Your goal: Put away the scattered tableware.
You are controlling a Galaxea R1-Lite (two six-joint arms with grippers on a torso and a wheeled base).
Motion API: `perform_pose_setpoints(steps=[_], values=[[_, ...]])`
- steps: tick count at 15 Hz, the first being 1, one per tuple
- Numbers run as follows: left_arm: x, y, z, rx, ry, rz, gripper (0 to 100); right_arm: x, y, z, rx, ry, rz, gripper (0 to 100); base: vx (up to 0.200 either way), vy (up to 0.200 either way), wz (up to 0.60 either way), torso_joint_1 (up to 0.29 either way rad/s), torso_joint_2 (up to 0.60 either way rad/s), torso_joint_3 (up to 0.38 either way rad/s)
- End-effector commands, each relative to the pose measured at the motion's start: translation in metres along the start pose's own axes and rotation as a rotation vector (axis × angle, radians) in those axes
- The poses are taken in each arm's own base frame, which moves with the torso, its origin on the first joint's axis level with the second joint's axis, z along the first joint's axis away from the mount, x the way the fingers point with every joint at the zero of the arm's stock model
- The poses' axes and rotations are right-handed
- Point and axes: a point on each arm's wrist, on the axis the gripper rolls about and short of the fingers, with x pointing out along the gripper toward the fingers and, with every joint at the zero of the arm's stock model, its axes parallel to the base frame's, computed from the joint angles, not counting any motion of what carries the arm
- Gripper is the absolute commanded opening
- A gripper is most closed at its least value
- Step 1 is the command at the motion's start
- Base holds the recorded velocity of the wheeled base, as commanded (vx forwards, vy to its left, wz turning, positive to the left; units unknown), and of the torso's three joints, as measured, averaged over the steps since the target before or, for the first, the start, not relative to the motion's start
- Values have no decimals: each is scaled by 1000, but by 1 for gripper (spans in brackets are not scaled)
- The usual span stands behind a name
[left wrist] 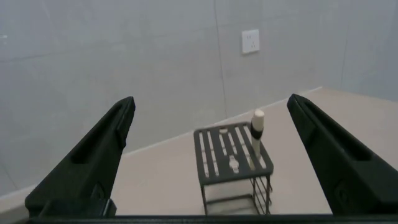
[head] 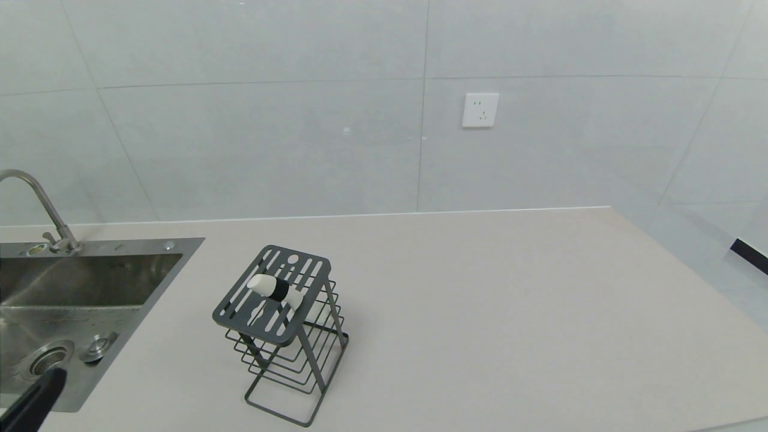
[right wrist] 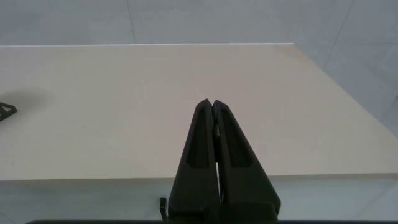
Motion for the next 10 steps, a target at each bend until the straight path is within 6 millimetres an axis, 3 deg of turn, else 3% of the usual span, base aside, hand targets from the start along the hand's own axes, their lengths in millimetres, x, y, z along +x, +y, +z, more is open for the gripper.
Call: perform_pose_setpoints(steps=[1, 4, 6, 10], values=[[-51, -22, -18, -12, -46, -23, 100, 0, 0, 0, -2, 2, 1, 0, 0, 0, 0, 0, 0, 0], [-58, -25, -37, -44, 54, 5, 100, 0, 0, 0, -2, 2, 1, 0, 0, 0, 0, 0, 0, 0], [-63, -22, -61, -96, 289, 242, 100, 0, 0, 0, 0, 2, -2, 0, 0, 0, 0, 0, 0, 0], [-64, -20, -65, -75, 329, 365, 100, 0, -1, 0, 6, 4, -56, 0, 0, 0, 0, 0, 0, 0]])
